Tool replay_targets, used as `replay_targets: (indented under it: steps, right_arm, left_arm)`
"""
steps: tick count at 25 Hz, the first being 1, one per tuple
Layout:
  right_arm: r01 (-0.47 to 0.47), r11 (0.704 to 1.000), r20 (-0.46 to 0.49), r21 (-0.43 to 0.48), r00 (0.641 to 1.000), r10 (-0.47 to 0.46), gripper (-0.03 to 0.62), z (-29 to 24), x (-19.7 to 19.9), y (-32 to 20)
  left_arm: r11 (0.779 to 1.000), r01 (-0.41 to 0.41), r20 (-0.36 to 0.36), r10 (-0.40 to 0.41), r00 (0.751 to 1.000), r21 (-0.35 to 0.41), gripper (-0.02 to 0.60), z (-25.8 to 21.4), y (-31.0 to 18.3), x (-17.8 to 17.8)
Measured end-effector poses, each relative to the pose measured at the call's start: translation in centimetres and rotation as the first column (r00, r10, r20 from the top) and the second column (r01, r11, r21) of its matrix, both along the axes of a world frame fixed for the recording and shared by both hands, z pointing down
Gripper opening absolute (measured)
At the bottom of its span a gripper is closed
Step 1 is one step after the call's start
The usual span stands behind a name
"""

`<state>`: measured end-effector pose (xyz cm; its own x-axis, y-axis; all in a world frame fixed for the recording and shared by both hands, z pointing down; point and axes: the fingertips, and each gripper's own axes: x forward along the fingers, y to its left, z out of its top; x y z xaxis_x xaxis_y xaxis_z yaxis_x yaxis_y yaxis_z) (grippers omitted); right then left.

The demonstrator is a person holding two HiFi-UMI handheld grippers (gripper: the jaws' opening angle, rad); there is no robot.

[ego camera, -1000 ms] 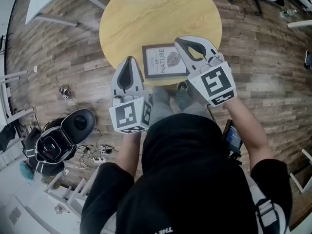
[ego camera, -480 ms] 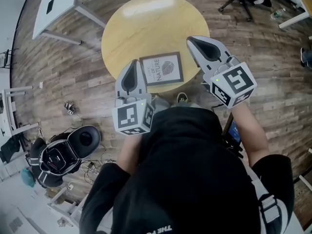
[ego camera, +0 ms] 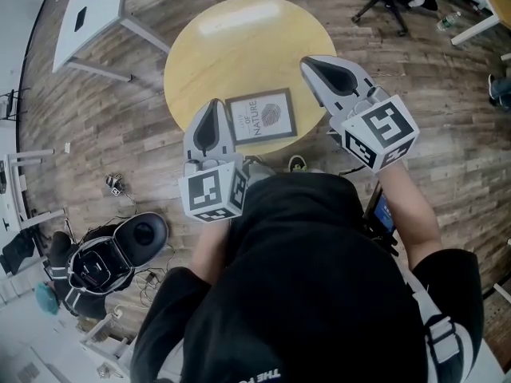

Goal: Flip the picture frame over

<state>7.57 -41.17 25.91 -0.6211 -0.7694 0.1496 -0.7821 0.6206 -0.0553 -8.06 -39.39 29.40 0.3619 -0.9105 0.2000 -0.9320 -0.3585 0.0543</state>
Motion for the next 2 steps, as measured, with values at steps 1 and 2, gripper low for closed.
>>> replay_targets:
  steps: [1,2]
  right_arm:
    - [0.003,1.000,-0.004,0.002,1.000,-0.003,0.018,0.00,-0.08,0.05]
    - [0.006,1.000,-0.009,0.003,1.000,-0.006,0.018,0.00,-0.16,0.10]
  left_arm:
    - [1.000,-0.001,0.002,0.001,1.000,-0.001,0.023,0.03,0.13,0.04]
    - [1.000,-0.001,0.005,0.001,1.000,-0.002,0.023,0.06,0.27,0.09]
